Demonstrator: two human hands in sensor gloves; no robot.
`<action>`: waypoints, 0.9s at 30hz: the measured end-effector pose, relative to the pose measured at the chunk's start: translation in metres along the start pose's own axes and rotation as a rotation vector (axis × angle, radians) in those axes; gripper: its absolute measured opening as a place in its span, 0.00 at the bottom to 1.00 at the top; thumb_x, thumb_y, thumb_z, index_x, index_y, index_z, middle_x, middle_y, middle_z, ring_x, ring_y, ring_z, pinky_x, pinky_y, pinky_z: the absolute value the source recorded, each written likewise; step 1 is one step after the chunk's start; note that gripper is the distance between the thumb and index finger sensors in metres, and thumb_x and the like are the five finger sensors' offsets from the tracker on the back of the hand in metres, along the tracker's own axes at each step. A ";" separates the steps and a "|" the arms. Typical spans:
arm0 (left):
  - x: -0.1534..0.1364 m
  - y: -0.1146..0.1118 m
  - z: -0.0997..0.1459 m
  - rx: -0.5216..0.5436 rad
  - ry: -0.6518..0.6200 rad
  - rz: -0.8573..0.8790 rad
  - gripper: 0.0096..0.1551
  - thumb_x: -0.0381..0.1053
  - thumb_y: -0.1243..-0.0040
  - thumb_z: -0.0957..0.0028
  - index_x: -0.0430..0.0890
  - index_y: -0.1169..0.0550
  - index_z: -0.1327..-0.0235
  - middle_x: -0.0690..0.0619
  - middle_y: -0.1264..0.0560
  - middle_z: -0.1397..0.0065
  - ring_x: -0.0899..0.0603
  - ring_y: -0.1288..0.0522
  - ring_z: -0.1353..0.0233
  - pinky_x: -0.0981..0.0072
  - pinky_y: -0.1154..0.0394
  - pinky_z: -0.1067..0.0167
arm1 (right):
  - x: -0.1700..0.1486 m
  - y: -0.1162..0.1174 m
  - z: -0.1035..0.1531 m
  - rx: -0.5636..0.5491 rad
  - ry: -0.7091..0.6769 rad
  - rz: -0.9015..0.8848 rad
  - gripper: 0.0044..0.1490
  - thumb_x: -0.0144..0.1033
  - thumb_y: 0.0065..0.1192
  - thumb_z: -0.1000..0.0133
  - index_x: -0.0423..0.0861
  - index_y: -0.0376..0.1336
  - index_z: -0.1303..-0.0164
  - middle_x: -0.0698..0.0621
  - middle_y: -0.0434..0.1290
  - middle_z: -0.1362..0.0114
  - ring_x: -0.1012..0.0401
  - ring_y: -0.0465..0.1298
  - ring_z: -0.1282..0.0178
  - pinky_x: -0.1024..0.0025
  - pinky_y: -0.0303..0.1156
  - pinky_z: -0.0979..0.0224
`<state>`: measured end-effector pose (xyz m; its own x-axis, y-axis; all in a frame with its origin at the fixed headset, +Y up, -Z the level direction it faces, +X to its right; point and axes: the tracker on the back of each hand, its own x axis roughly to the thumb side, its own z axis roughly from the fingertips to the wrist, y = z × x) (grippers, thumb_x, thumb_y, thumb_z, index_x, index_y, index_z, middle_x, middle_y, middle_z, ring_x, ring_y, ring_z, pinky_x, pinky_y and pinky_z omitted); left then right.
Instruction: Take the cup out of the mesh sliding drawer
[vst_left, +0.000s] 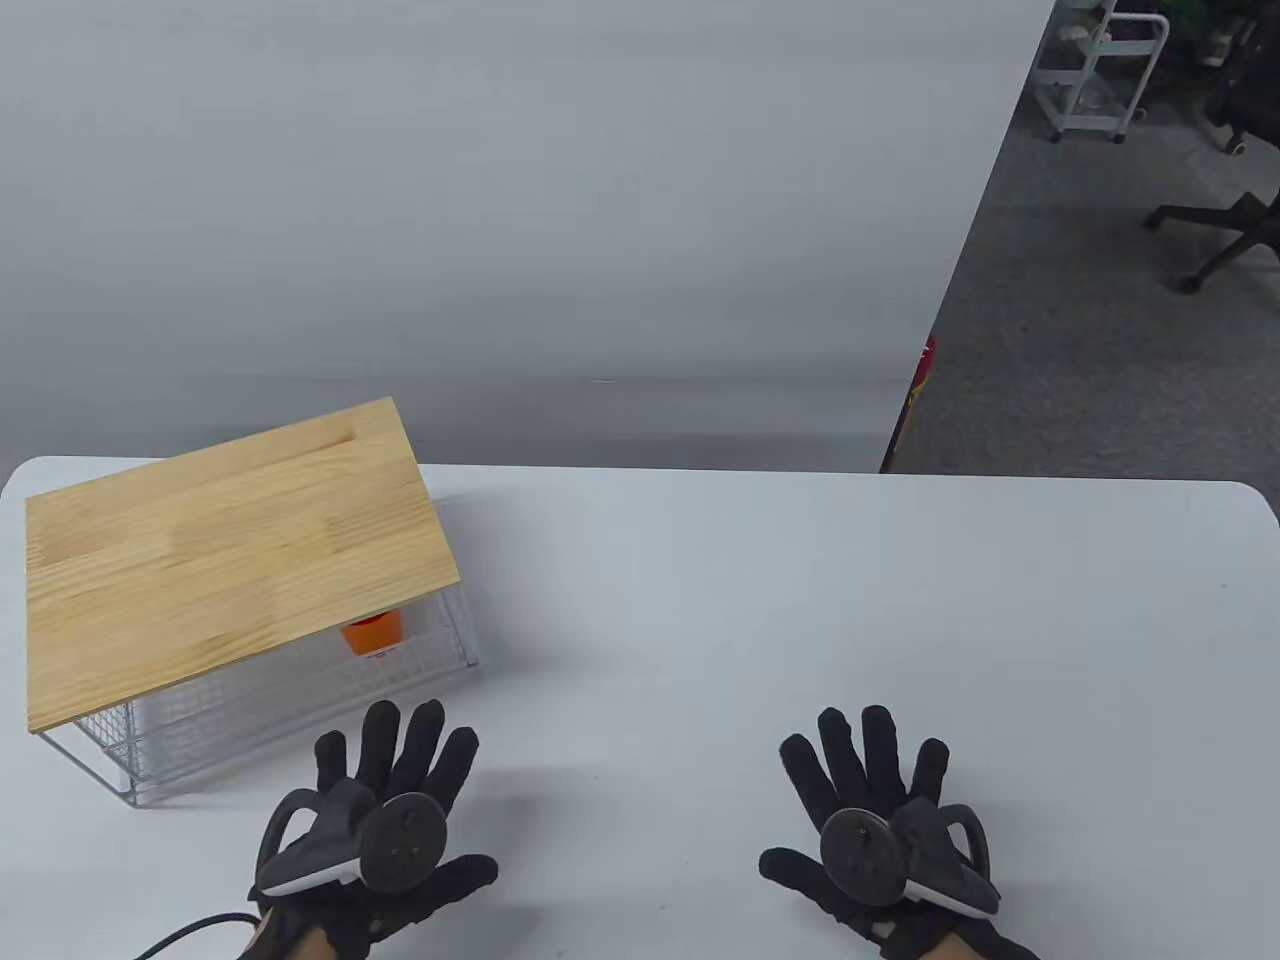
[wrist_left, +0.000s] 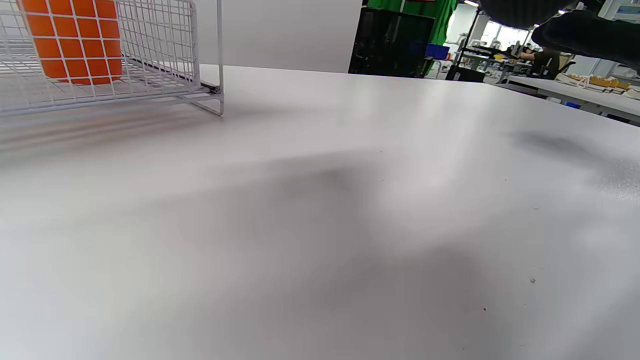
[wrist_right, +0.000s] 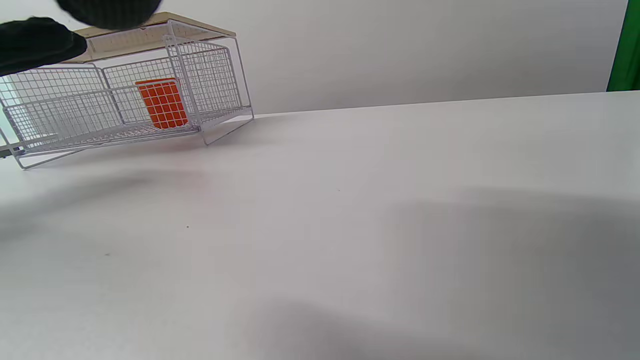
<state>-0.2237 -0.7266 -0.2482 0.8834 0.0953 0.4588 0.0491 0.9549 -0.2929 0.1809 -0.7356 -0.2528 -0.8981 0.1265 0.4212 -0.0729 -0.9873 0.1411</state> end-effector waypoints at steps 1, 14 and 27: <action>0.000 0.000 0.000 0.000 0.001 -0.003 0.66 0.80 0.62 0.45 0.41 0.72 0.20 0.30 0.76 0.20 0.14 0.77 0.26 0.11 0.74 0.46 | 0.000 0.000 0.000 0.001 -0.001 0.001 0.63 0.75 0.41 0.47 0.45 0.33 0.14 0.29 0.31 0.12 0.27 0.25 0.22 0.15 0.23 0.39; 0.000 0.000 0.000 0.004 0.003 -0.006 0.66 0.80 0.62 0.45 0.41 0.72 0.20 0.30 0.77 0.20 0.14 0.77 0.26 0.11 0.74 0.46 | 0.000 0.001 -0.001 0.010 0.002 0.005 0.63 0.75 0.41 0.47 0.45 0.33 0.14 0.29 0.31 0.12 0.27 0.25 0.22 0.15 0.23 0.39; 0.000 0.000 0.000 -0.001 0.005 -0.004 0.66 0.80 0.62 0.45 0.41 0.72 0.20 0.30 0.77 0.20 0.14 0.77 0.26 0.11 0.74 0.46 | 0.000 0.002 -0.001 0.018 0.006 0.005 0.62 0.75 0.42 0.47 0.45 0.34 0.14 0.29 0.31 0.12 0.27 0.25 0.22 0.15 0.23 0.39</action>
<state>-0.2238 -0.7266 -0.2485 0.8853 0.0901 0.4562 0.0531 0.9550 -0.2917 0.1799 -0.7376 -0.2537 -0.9010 0.1214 0.4165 -0.0609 -0.9859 0.1556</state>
